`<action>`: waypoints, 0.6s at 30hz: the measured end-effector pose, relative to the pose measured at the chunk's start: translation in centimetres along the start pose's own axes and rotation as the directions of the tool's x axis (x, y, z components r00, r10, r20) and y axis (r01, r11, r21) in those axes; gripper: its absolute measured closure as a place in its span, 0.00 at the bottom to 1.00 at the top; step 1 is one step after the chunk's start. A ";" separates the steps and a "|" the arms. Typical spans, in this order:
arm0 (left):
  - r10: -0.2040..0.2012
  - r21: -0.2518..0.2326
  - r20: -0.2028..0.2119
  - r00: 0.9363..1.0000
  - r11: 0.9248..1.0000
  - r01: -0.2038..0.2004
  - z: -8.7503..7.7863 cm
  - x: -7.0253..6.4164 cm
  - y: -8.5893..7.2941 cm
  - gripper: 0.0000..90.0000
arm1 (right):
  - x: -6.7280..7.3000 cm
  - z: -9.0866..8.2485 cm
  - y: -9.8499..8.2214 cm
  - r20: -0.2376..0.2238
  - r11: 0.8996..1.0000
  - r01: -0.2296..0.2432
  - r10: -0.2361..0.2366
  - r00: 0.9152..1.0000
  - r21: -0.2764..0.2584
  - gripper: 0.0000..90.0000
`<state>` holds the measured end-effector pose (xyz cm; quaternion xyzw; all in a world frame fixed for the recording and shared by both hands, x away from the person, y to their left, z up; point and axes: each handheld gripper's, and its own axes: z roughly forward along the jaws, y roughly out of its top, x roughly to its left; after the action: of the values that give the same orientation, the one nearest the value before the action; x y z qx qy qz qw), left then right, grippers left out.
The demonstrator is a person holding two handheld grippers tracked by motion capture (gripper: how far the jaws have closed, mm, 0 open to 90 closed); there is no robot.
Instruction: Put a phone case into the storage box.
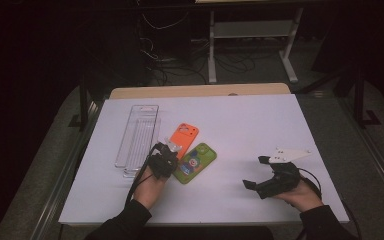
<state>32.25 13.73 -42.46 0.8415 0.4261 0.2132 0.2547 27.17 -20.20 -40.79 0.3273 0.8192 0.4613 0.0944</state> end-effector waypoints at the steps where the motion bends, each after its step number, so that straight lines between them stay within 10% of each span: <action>1: 0.002 0.005 0.003 1.000 1.000 -0.002 0.0 0.0 0.0 1.00 | 0.0 0.0 0.0 0.000 1.000 0.000 0.000 1.000 0.000 0.00; 10: 0.003 0.033 0.059 0.998 0.999 -0.005 -0.1 -0.3 0.0 1.00 | 0.0 0.0 0.0 -0.001 1.000 0.002 -0.002 1.000 0.001 0.00; 18: 0.011 0.008 -0.015 1.000 1.000 -0.011 -0.1 0.2 0.1 1.00 | 0.0 0.1 0.0 -0.004 1.000 0.000 0.000 1.000 0.009 0.00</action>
<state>32.30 13.87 -42.30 0.8432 0.4242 0.2192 0.2470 27.17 -20.17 -40.84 0.3269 0.8213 0.4584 0.0915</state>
